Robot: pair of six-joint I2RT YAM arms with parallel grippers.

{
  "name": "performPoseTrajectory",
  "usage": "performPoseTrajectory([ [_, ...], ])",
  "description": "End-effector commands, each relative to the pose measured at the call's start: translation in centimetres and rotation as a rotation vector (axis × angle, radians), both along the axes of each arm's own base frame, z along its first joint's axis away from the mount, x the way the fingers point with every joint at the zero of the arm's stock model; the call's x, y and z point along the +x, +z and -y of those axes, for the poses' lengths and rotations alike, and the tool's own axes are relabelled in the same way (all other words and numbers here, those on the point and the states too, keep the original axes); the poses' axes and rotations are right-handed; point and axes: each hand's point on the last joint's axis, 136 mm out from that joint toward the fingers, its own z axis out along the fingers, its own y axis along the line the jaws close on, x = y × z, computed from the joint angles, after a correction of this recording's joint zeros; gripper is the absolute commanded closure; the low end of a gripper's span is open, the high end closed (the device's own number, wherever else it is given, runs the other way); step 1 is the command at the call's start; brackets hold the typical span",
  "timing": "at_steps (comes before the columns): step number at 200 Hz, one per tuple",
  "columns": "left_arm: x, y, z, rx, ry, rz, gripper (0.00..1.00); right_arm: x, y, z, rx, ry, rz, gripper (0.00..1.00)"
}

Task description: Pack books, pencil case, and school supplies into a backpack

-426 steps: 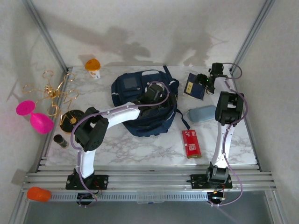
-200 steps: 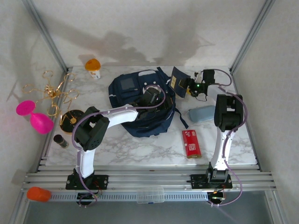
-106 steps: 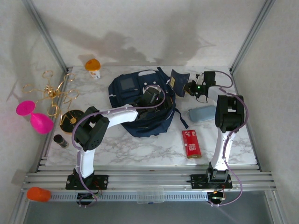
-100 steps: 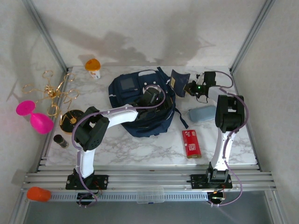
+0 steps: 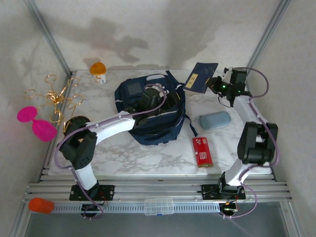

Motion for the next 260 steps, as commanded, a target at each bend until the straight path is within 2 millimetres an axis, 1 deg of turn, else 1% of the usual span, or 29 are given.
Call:
performPoseTrajectory([
  [1,-1.9,5.2,1.8,-0.308,0.028,-0.044,0.15,-1.7,4.0,-0.2,0.105,-0.071,0.088,1.0],
  [8,-2.4,6.0,2.2,-0.385,0.039,-0.066,0.14,-2.6,5.0,-0.7,0.135,-0.076,0.117,1.0],
  [20,-3.3,7.3,2.5,-0.531,0.069,-0.108,0.13,-4.1,6.5,-2.3,0.171,-0.063,0.158,0.99],
  [32,-3.8,8.2,2.6,-0.636,0.103,-0.13,0.12,-5.3,7.5,-3.8,0.202,-0.05,0.177,0.99],
  [47,-4.2,7.5,3.1,-0.687,0.146,-0.216,0.11,-7.0,8.8,-5.1,0.267,-0.043,0.21,0.99],
  [61,-4.9,7.6,3.1,-0.763,0.18,-0.25,0.11,-8.3,9.7,-5.7,0.315,-0.054,0.239,1.0],
  [73,-5.2,7.8,2.7,-0.792,0.231,-0.247,0.11,-9.3,10.6,-6.3,0.346,-0.049,0.257,1.0],
  [90,-4.8,8.5,1.9,-0.819,0.295,-0.217,0.12,-10.6,11.7,-7.0,0.402,-0.031,0.276,0.99],
  [99,-4.5,9.0,1.9,-0.832,0.305,-0.201,0.13,-11.1,12.0,-7.1,0.422,-0.036,0.273,0.99],
  [113,-4.2,9.3,2.0,-0.859,0.32,-0.211,0.14,-12.0,12.4,-7.4,0.446,-0.038,0.277,0.99],
  [129,-3.8,9.4,1.4,-0.905,0.364,-0.198,0.19,-12.8,12.4,-7.7,0.475,-0.036,0.268,0.99],
  [145,-3.5,10.8,0.7,-0.973,0.389,-0.125,0.22,-13.7,12.1,-7.9,0.518,-0.037,0.25,0.99],
  [158,-3.1,11.3,1.4,-0.997,0.373,-0.127,0.24,-14.4,12.1,-8.5,0.535,-0.017,0.254,0.98],
  [163,-3.1,11.7,1.7,-1.011,0.361,-0.117,0.25,-14.5,12.0,-8.8,0.533,-0.014,0.245,0.98],
  [177,-3.0,12.0,2.4,-1.038,0.346,-0.107,0.29,-14.9,11.7,-9.4,0.534,0.001,0.231,0.98],
  [199,-2.7,11.8,3.1,-1.049,0.332,-0.103,0.38,-15.5,11.5,-9.7,0.532,-0.002,0.229,0.99],
  [205,-2.7,11.7,3.3,-1.044,0.33,-0.103,0.42,-15.5,11.4,-9.7,0.523,-0.012,0.224,0.99],
  [236,-2.6,11.0,3.3,-0.973,0.339,-0.092,0.71,-15.6,11.0,-9.7,0.492,-0.023,0.217,0.98],
  [251,-2.6,10.8,3.0,-0.947,0.348,-0.08,0.89,-15.6,10.7,-9.8,0.481,-0.023,0.216,0.95],
  [260,-2.5,10.8,2.7,-0.935,0.347,-0.071,0.96,-15.6,10.6,-9.9,0.468,-0.017,0.22,0.93],
])
